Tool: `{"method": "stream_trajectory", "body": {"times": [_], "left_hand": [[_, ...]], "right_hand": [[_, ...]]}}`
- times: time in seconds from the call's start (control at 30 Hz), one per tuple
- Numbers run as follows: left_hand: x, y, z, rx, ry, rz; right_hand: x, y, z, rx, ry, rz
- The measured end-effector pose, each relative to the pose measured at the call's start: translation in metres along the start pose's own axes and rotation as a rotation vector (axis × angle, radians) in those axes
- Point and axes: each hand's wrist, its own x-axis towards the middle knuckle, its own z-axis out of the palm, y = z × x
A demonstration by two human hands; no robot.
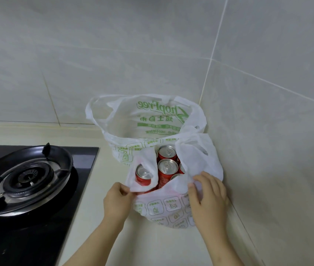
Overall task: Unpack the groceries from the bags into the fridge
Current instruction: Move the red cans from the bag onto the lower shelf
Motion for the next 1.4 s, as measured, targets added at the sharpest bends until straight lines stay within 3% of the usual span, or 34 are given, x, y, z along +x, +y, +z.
{"method": "stream_trajectory", "body": {"times": [0.07,0.13,0.23,0.3,0.4,0.5,0.63,0.73,0.77,0.9,0.97,1.03,1.1,1.27,1.33,1.4], "left_hand": [[-0.001,0.001,0.002,0.074,0.005,0.001],[0.001,0.007,0.001,0.115,0.098,0.117],[-0.008,0.031,-0.001,0.019,0.187,0.421],[-0.014,0.047,0.0,0.066,0.127,0.688],[-0.02,0.054,0.013,0.331,0.013,1.004],[-0.027,0.053,0.034,0.661,0.011,1.177],[-0.031,0.051,0.051,0.892,-0.047,1.147],[-0.037,0.054,0.061,0.928,-0.151,1.098],[-0.04,0.056,0.065,0.933,-0.193,1.095],[-0.043,0.055,0.079,0.86,-0.34,1.143],[-0.044,0.055,0.08,0.755,-0.383,1.226],[-0.041,0.057,0.078,0.638,-0.431,1.173],[-0.036,0.061,0.074,0.538,-0.445,1.106],[-0.021,0.063,0.073,0.548,-0.315,1.205],[-0.018,0.07,0.077,0.582,-0.324,1.227],[-0.02,0.083,0.082,0.681,-0.386,1.205]], "right_hand": [[0.0,0.0,0.001,-0.008,0.019,-0.007],[0.001,0.001,0.001,0.018,0.039,-0.021],[-0.001,0.004,0.0,0.074,0.052,-0.043],[-0.004,0.006,-0.001,0.031,0.061,-0.056],[-0.008,0.009,-0.001,-0.12,0.078,-0.086],[-0.007,0.01,-0.007,-0.141,0.145,-0.095],[-0.015,0.02,-0.027,-0.224,0.192,-0.041],[-0.024,0.038,-0.037,-0.243,-0.075,0.12],[-0.023,0.039,-0.039,-0.168,-0.136,0.173],[-0.004,0.018,-0.047,0.324,-0.082,0.385],[0.011,0.009,-0.047,0.444,-0.116,0.386],[0.02,0.01,-0.038,0.5,-0.198,0.41],[0.023,0.015,-0.031,0.483,-0.19,0.462],[0.019,0.029,-0.028,0.397,0.049,0.568],[0.022,0.04,-0.023,0.286,-0.031,0.671],[0.022,0.047,-0.021,0.164,-0.222,0.737]]}}
